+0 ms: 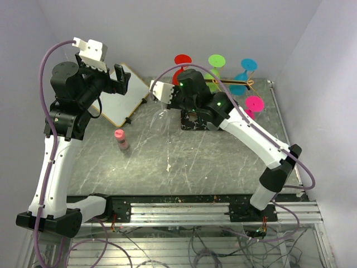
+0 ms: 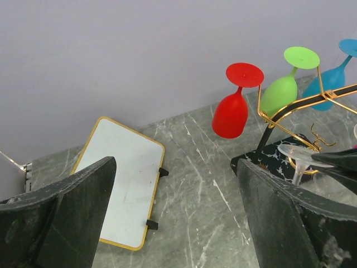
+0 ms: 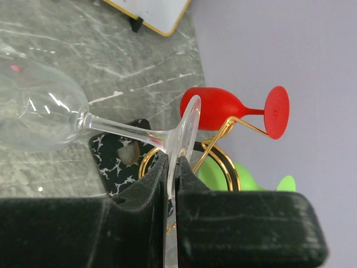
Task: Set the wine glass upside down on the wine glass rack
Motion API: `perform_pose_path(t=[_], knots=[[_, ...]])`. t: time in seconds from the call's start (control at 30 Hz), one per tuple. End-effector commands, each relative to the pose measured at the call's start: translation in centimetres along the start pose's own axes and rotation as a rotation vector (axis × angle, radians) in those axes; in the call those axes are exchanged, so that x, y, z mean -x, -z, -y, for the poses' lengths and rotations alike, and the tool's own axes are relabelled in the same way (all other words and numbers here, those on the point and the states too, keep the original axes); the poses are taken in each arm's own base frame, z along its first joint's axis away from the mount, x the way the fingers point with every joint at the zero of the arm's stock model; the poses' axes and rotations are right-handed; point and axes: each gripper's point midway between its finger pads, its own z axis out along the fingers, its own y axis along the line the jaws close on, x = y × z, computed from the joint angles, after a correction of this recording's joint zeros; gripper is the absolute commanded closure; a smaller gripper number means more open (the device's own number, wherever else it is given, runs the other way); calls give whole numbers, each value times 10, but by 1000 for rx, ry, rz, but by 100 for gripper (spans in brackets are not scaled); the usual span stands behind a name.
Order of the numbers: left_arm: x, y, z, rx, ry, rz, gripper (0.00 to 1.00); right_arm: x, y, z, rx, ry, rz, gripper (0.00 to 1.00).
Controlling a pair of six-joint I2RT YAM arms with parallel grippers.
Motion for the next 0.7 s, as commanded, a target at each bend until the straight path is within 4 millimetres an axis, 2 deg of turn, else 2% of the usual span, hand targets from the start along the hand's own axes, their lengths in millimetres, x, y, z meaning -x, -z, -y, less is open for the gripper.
perform_pose_path(t=[0.0, 0.17, 0.37, 0.67], knots=[[14, 4, -6, 27, -22, 38, 0, 11, 0, 33, -178, -17, -35, 100], [14, 4, -6, 24, -26, 37, 0, 7, -10, 37, -252, -4, -95, 100], [14, 3, -5, 17, -25, 38, 0, 2, -14, 48, -334, -22, -143, 100], [13, 4, -5, 18, -29, 34, 0, -14, -19, 53, -397, 11, -237, 100]])
